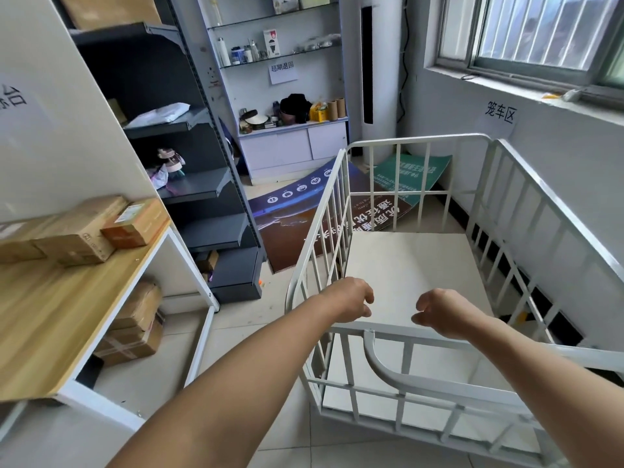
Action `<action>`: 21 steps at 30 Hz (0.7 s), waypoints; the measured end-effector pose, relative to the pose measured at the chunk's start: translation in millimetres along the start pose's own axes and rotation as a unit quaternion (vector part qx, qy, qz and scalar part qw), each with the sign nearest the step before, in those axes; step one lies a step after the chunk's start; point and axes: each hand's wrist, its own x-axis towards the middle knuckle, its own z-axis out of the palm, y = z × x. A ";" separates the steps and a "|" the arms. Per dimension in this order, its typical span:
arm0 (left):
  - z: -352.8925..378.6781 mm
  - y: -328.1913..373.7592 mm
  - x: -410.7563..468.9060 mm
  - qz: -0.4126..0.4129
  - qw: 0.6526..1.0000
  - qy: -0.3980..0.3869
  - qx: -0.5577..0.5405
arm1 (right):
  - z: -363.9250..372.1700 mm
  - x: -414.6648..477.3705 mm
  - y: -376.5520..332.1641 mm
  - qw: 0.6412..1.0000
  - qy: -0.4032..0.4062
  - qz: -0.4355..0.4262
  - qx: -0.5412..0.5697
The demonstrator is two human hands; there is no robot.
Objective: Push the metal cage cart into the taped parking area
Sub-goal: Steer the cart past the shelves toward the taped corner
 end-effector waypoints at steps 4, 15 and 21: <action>8.1 17.7 -8.8 -0.007 1.000 0.005 -0.003 | -2.8 -8.4 12.5 1.000 -0.005 -0.013 0.000; 35.0 53.7 -15.3 -0.016 1.000 -0.003 -0.007 | -1.4 -32.6 46.1 0.999 -0.027 -0.027 -0.015; 57.0 62.6 -9.3 -0.020 1.000 -0.017 -0.014 | 5.3 -40.8 61.7 1.000 -0.025 0.001 -0.007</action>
